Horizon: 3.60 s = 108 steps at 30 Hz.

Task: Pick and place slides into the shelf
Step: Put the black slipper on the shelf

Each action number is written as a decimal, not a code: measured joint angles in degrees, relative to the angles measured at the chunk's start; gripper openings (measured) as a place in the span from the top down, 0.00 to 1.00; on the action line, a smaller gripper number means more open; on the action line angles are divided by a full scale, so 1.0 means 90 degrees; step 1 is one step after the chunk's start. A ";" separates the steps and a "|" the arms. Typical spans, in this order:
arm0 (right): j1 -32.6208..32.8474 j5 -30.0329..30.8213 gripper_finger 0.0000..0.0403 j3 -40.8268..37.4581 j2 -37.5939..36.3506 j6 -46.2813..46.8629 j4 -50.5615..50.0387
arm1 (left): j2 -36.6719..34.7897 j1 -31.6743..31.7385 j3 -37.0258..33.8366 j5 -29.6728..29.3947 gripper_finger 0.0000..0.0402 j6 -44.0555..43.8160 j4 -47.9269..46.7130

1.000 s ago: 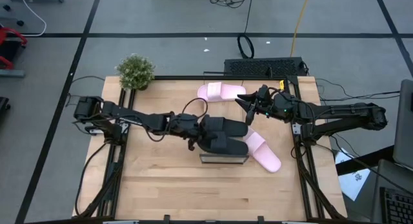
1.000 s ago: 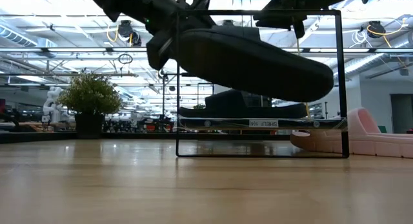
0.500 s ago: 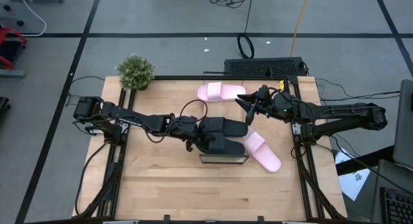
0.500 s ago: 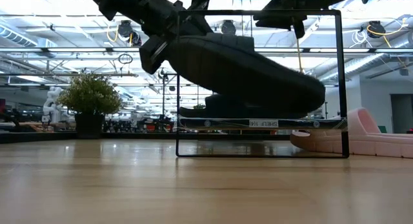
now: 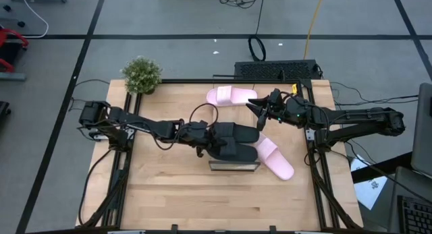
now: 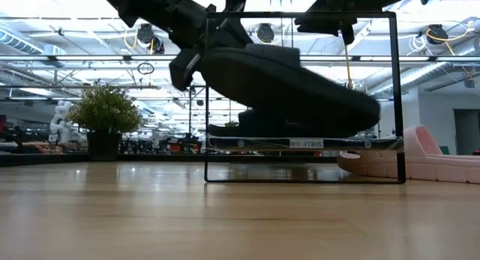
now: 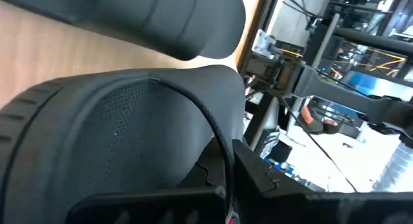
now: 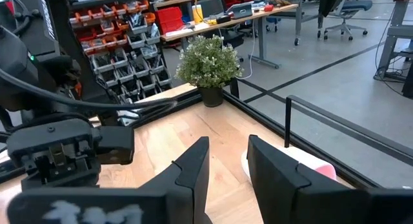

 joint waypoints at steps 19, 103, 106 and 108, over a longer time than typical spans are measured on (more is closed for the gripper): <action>0.0000 -0.0161 0.76 0.0000 -0.0002 -0.0003 -0.0033 | 0.0328 -0.0020 -0.0064 0.0024 1.00 0.0271 0.0328; 0.0000 -0.0329 0.76 0.0000 -0.0002 -0.0073 -0.0033 | 0.0321 -0.0191 -0.0075 0.0157 0.72 0.0812 -0.0812; 0.0000 -0.0329 0.76 0.0000 -0.0002 -0.0074 -0.0033 | 0.0321 -0.0191 -0.0073 0.0160 0.71 0.0809 -0.0810; 0.0000 -0.0329 0.76 0.0000 -0.0002 -0.0072 -0.0033 | 0.0321 -0.0191 -0.0075 0.0160 0.71 0.0809 -0.0810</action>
